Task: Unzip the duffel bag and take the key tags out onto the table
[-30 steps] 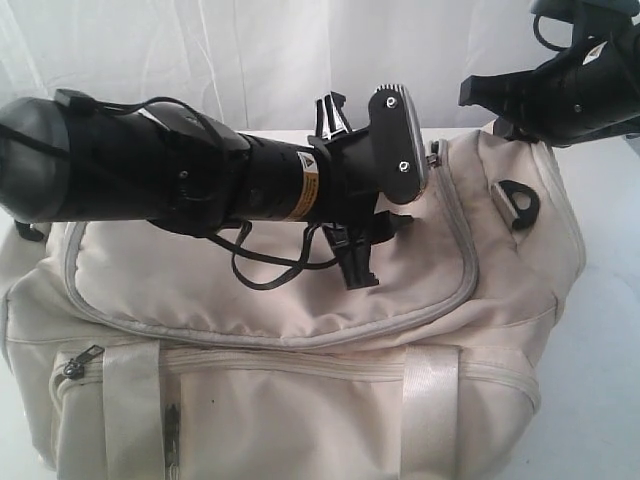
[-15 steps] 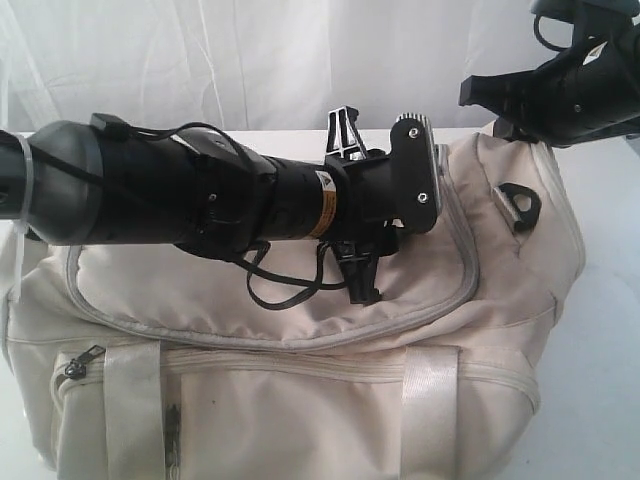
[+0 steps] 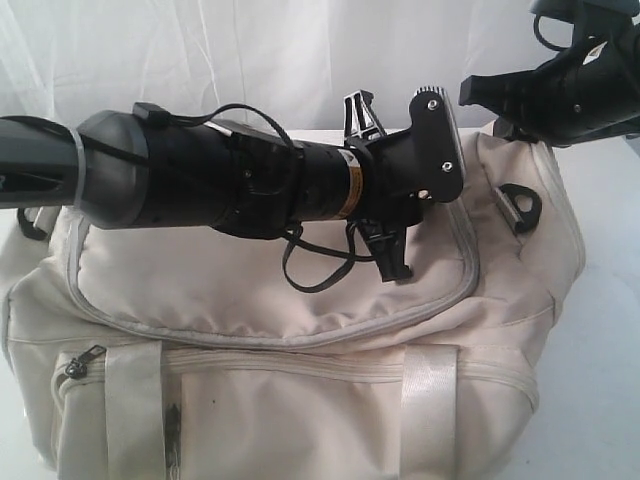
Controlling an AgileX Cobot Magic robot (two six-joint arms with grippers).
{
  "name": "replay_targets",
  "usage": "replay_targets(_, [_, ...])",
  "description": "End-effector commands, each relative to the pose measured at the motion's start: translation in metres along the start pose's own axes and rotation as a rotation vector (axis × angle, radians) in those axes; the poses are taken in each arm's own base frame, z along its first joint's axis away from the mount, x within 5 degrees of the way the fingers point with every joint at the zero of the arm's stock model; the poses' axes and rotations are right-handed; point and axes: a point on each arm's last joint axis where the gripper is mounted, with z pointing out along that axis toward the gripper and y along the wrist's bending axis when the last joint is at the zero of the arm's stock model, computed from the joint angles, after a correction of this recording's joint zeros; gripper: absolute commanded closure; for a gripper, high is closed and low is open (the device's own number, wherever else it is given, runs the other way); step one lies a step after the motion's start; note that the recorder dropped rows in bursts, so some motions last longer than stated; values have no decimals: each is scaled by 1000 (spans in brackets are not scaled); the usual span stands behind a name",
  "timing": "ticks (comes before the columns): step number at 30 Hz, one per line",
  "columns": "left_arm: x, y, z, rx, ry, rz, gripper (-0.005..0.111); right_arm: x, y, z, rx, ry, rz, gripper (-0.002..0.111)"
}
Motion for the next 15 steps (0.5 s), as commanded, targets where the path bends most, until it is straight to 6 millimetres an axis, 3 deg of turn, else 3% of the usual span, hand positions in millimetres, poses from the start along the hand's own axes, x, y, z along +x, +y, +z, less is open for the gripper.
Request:
replay_targets(1, [-4, 0, 0, -4, -7, 4, 79, -17, 0, -13, -2, -142, -11, 108])
replay_targets(15, [2, 5, -1, -55, 60, -2, 79, -17, 0, -13, -3, -147, -11, 108])
